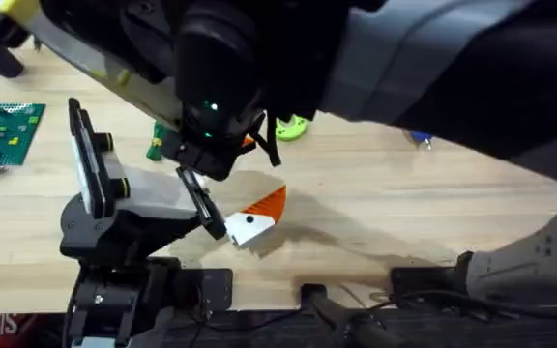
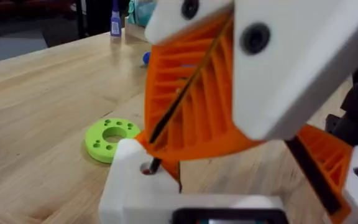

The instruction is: Pick up the gripper from the table and insert it into the empty holder that is missing its gripper. Then pick up a screw, insert it into the mounting hole, and use the screwdriver to tighten it. Finally, clean up the table by picking up the vegetable and placing it into the bucket.

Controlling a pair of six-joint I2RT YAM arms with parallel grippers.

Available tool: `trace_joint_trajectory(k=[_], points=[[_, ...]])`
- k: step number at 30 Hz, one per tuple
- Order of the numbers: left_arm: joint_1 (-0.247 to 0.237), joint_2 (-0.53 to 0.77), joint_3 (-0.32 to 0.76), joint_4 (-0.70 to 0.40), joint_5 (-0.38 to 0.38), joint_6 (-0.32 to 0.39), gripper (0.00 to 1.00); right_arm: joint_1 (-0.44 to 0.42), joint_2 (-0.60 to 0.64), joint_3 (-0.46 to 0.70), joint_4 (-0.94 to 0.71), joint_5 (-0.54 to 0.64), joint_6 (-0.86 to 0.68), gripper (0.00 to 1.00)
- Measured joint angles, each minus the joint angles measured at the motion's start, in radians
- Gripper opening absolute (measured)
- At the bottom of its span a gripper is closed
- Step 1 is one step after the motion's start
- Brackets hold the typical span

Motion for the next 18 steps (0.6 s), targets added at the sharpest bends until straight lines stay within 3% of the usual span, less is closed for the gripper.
trace_joint_trajectory(k=[18], points=[[0.0, 0.0, 0.0, 0.0, 0.0, 0.0, 0.986, 0.001, 0.0, 0.0, 0.0, 0.015, 0.0, 0.003]])
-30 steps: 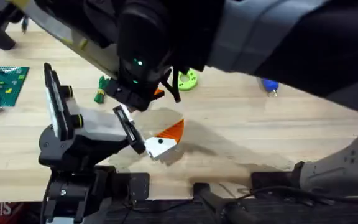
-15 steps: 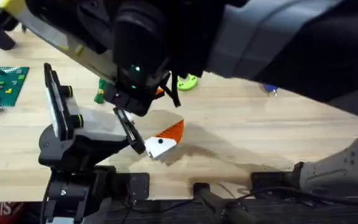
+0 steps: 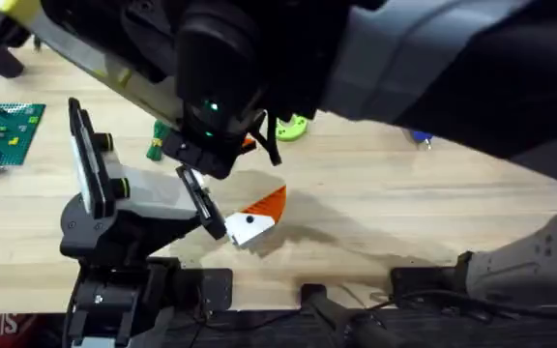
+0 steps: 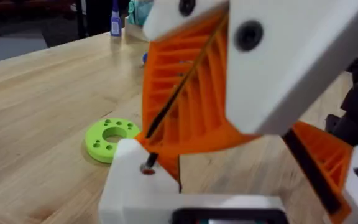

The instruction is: Pick up the gripper from the table and insert it into the empty holder that is missing its gripper. Then pick up a screw, insert it into the mounting hole, and use the screwdriver to tighten it. Finally, clean up the table by picking up the vegetable and placing it into the bucket.

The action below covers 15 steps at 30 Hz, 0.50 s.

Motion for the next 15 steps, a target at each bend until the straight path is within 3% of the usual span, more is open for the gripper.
trace_joint_trajectory(k=[15], points=[[0.0, 0.0, 0.0, 0.0, 0.0, 0.0, 0.985, 0.0, 0.0, 0.0, 0.0, 0.009, 0.0, 0.003]])
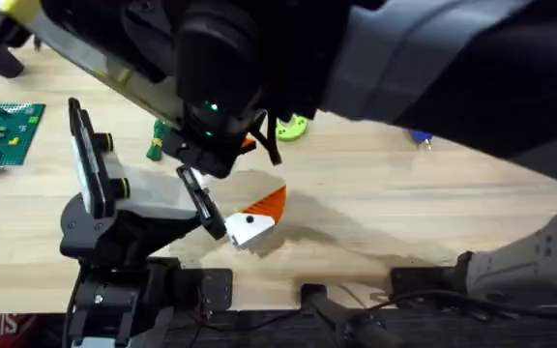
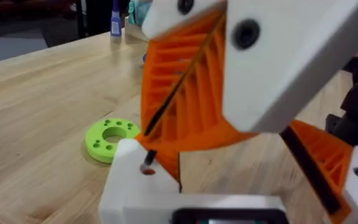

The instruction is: Pick up the gripper from the table and insert it into the empty holder that is missing its gripper. Then pick up a screw, insert it into the mounting hole, and use the screwdriver to tighten it. Finally, clean up the table by picking up the vegetable and placing it into the bucket.

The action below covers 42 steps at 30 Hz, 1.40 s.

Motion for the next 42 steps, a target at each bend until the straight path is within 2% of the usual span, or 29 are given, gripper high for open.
trace_joint_trajectory(k=[42], points=[[0.0, 0.0, 0.0, 0.0, -0.001, -0.004, 0.986, 0.0, 0.029, 0.006, 0.005, -0.021, -0.003, 0.003]])
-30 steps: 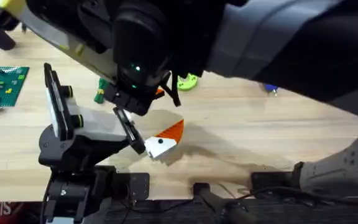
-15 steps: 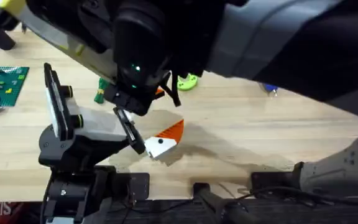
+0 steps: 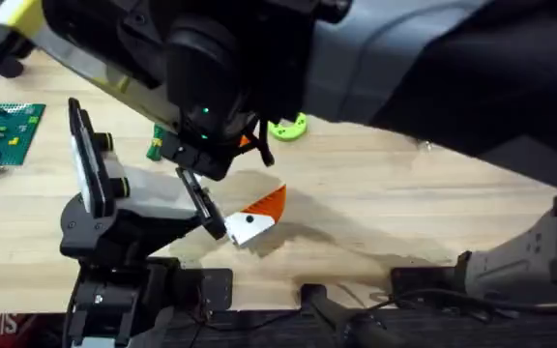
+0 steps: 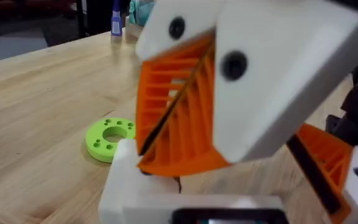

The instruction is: Pick up the gripper from the table and insert it into the empty holder that is missing its gripper. Then pick up a screw, insert it into the mounting hole, and use the screwdriver to tighten it. Finally, clean up the table by picking up the vegetable and placing it into the bucket.

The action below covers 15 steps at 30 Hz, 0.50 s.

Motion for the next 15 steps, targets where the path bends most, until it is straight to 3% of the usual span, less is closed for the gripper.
trace_joint_trajectory(k=[15], points=[[0.0, 0.001, 0.0, -0.001, 0.001, -0.004, 0.986, 0.0, 0.018, 0.003, 0.024, 0.0, 0.0, 0.003]])
